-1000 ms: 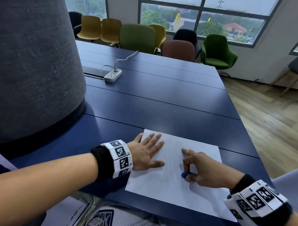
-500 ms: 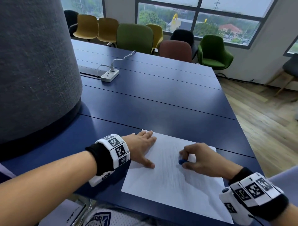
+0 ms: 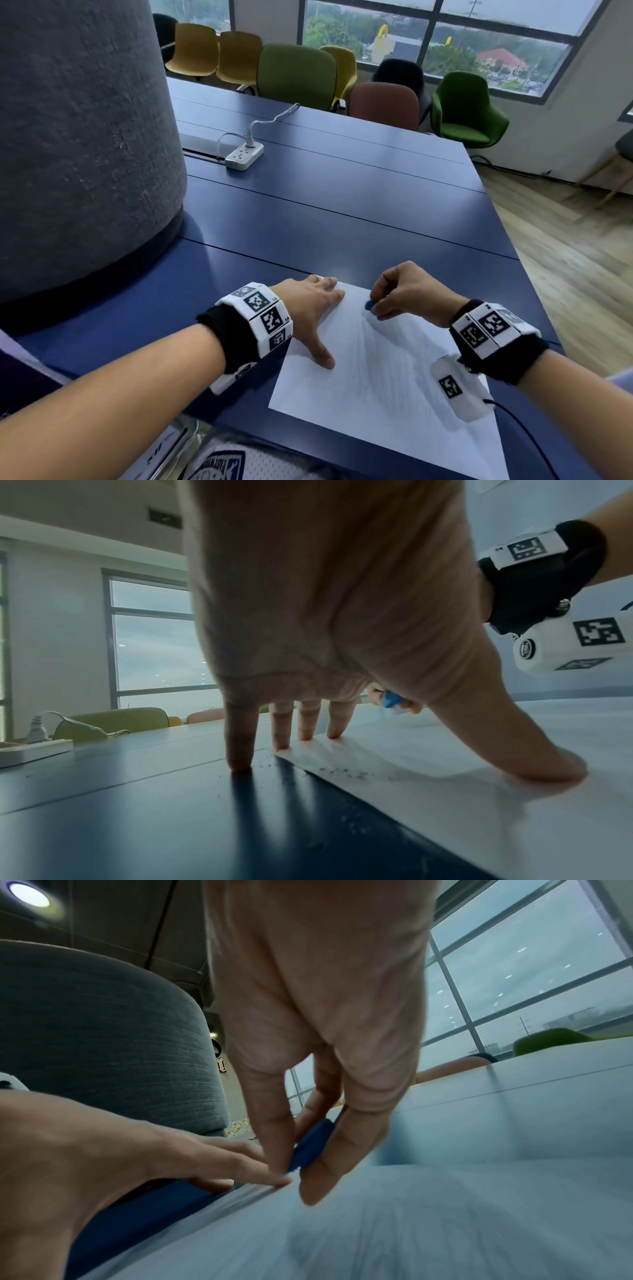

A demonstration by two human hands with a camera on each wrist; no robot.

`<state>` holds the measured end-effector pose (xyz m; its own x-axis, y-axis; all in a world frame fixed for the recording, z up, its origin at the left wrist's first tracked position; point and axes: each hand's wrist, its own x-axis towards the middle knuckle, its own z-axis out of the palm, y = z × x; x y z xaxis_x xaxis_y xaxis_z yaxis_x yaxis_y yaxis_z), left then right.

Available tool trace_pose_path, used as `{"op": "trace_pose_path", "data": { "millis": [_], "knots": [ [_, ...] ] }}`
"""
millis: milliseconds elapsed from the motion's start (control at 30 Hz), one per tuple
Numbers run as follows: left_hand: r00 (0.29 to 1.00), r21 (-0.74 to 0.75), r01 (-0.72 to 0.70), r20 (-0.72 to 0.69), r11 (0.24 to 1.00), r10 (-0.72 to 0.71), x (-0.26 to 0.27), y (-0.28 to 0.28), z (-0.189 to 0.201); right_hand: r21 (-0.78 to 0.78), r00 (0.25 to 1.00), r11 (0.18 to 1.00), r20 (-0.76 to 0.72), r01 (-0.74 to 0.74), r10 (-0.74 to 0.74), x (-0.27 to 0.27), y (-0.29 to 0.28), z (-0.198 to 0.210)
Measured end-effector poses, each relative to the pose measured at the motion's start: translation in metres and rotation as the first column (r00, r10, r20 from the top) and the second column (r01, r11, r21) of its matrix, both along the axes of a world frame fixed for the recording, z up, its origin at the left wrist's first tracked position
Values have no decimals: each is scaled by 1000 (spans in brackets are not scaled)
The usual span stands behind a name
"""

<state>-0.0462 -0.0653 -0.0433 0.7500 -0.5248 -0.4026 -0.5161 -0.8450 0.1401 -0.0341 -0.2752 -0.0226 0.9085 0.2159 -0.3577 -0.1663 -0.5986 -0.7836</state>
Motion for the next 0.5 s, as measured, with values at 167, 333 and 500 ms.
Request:
{"op": "trace_pose_path", "data": {
  "millis": [167,333,500],
  "knots": [
    [1000,-13,8,17,1000,-7,0,0,-1,-263,949,959,261,-107,177,14,11,-10],
    [1000,-28,0,19,1000,1,-1,0,-1,-450,867,859,294,-245,402,19,19,-10],
    [1000,-33,0,2,999,0,-2,1,-1,-491,849,835,305,-248,431,20,19,-11]
  ]
}}
